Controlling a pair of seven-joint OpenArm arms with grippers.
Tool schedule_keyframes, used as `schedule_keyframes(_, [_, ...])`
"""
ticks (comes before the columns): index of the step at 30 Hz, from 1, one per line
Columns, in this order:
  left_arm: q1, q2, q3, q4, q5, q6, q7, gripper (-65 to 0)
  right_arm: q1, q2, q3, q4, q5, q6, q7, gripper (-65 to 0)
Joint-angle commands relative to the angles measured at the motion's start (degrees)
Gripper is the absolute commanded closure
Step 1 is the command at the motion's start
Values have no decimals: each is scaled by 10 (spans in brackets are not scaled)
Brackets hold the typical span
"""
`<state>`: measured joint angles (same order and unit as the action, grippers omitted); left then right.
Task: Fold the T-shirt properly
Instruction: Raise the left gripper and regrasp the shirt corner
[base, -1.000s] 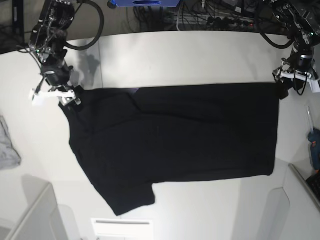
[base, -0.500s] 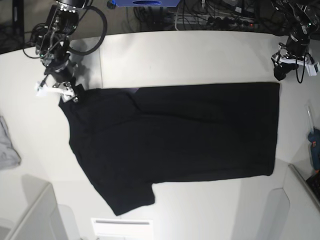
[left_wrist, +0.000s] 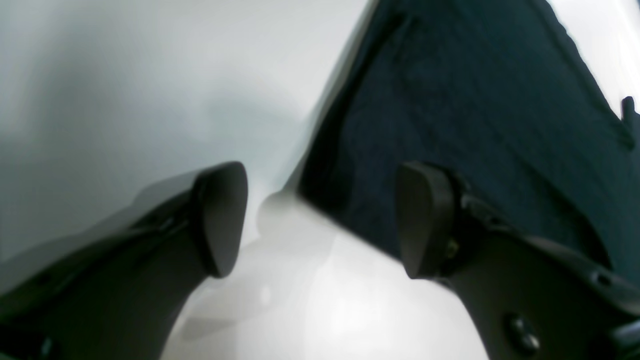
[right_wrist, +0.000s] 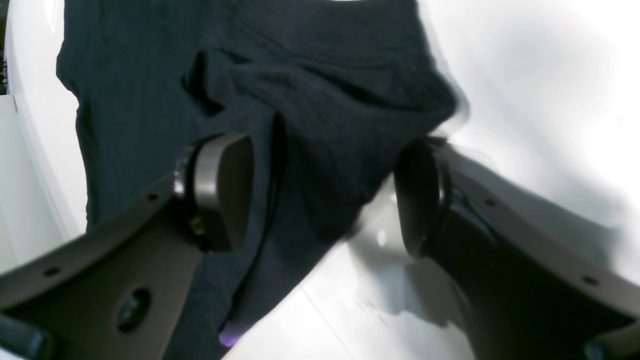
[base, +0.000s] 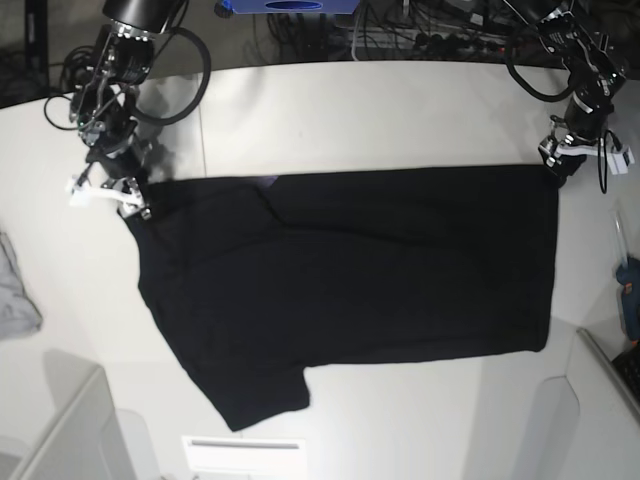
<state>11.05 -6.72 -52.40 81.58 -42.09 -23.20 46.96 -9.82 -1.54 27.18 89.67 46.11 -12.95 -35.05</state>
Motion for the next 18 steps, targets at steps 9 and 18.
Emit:
schedule_keyframes(9, [-34, -8, 32, -44, -1, -1, 5, -448, 6, 3, 2, -17, -5, 16, -13, -411])
schedule_keyframes(18, [-44, -8, 36, -52, -1, -1, 5, -146, 17, 16, 2, -39, -5, 17, -11, -288])
